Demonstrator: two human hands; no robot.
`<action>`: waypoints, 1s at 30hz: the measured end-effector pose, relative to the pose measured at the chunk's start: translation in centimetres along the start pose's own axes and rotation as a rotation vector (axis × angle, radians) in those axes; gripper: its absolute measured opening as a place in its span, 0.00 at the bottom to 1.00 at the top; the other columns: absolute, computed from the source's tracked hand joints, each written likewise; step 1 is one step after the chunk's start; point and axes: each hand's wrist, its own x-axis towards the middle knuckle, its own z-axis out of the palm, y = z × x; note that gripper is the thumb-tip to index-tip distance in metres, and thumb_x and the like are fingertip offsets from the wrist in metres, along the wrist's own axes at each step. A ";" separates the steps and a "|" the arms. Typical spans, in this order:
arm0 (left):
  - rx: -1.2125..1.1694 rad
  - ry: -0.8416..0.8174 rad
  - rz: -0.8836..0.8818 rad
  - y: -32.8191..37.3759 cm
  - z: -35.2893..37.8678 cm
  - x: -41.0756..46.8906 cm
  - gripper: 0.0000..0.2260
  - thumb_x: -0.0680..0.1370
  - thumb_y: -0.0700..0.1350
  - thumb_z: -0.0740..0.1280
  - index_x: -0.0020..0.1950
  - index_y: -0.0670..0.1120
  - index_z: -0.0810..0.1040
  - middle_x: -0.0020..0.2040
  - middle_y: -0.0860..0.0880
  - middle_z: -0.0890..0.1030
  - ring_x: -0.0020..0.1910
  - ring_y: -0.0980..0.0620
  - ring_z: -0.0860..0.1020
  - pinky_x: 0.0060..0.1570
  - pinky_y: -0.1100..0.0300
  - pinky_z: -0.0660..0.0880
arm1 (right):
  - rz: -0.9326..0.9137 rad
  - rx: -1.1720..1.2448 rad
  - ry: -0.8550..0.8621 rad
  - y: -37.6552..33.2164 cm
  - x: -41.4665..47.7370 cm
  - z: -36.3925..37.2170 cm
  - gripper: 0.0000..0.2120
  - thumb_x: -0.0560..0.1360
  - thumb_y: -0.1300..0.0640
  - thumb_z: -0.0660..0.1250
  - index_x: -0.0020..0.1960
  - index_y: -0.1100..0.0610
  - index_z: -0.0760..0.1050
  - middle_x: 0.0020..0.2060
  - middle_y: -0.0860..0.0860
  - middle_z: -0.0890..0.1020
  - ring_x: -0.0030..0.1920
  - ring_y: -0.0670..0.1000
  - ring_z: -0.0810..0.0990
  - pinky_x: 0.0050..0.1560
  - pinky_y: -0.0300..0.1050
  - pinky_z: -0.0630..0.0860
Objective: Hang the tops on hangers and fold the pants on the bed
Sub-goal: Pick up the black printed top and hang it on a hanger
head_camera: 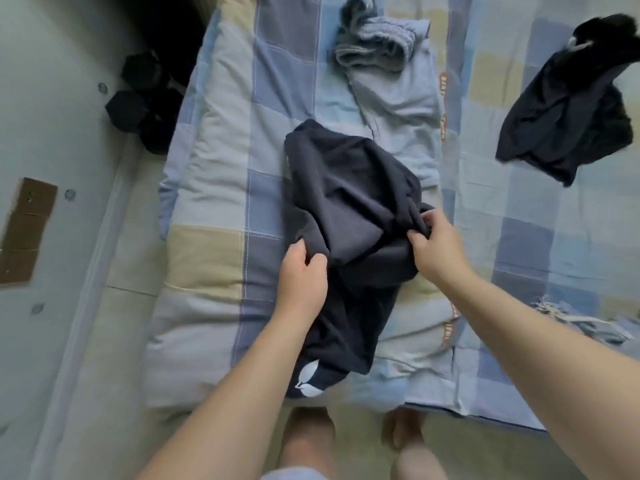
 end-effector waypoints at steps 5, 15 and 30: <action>-0.154 0.011 -0.217 2.4 -1.5 -11.3 0.09 0.64 0.43 0.64 0.42 0.51 0.79 0.37 0.58 0.80 0.38 0.56 0.75 0.41 0.58 0.72 | 0.112 0.107 -0.046 2.4 -10.5 -4.4 0.06 0.79 0.55 0.64 0.45 0.47 0.70 0.40 0.47 0.79 0.44 0.53 0.79 0.40 0.47 0.75; -0.145 0.054 0.124 14.9 3.2 -21.6 0.12 0.75 0.55 0.68 0.34 0.53 0.80 0.37 0.50 0.80 0.39 0.52 0.78 0.42 0.53 0.76 | 0.219 0.438 -0.306 5.7 -22.8 -15.4 0.03 0.81 0.59 0.65 0.50 0.56 0.70 0.44 0.57 0.78 0.41 0.57 0.80 0.41 0.54 0.84; -0.039 -0.484 0.460 24.3 19.6 -36.6 0.15 0.67 0.28 0.53 0.37 0.48 0.68 0.33 0.50 0.71 0.33 0.51 0.67 0.33 0.61 0.63 | -0.485 0.350 -0.090 11.9 -26.4 -40.1 0.39 0.73 0.57 0.72 0.74 0.32 0.58 0.75 0.41 0.63 0.75 0.45 0.60 0.72 0.48 0.61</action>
